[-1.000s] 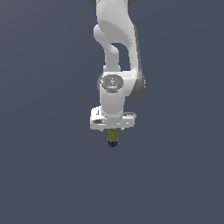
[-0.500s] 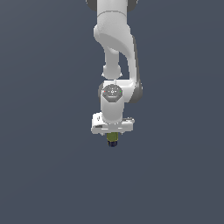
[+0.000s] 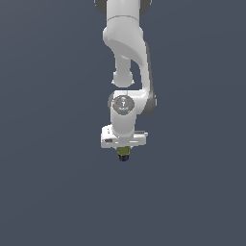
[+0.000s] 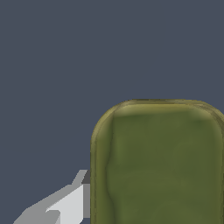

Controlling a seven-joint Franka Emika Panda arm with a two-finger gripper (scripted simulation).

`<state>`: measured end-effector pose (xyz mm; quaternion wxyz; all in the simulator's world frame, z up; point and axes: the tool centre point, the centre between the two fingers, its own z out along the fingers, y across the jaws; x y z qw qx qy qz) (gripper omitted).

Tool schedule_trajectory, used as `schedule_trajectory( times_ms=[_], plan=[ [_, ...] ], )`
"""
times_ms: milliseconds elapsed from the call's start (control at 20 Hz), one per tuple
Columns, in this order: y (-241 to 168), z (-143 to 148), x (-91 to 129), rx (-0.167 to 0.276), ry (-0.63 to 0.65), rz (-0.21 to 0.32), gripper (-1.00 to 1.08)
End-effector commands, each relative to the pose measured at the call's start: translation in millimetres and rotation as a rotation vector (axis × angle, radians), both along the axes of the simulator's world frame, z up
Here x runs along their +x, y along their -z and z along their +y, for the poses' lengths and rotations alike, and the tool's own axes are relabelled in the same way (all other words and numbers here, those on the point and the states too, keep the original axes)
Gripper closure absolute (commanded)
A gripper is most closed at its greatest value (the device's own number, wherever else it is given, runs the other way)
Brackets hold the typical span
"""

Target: Pick up the object and move it to a goal position.

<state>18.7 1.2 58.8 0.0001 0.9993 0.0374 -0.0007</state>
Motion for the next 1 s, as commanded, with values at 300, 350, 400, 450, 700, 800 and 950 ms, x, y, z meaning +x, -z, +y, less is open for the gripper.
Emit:
schedule_trajectory(
  times_ms=[300, 350, 400, 450, 700, 800, 950],
  plan=[
    [-1, 0, 0, 0.000, 0.000, 0.000, 1.08],
    [-2, 0, -1, 0.000, 0.000, 0.000, 1.08],
    [-3, 1, -2, 0.000, 0.000, 0.000, 1.08],
    [-4, 1, -3, 0.000, 0.000, 0.000, 1.08],
    [-18, 3, -13, 0.000, 0.000, 0.000, 1.08],
    [-26, 4, -18, 0.000, 0.000, 0.000, 1.08],
    [-41, 7, -28, 0.000, 0.000, 0.000, 1.08]
  ],
)
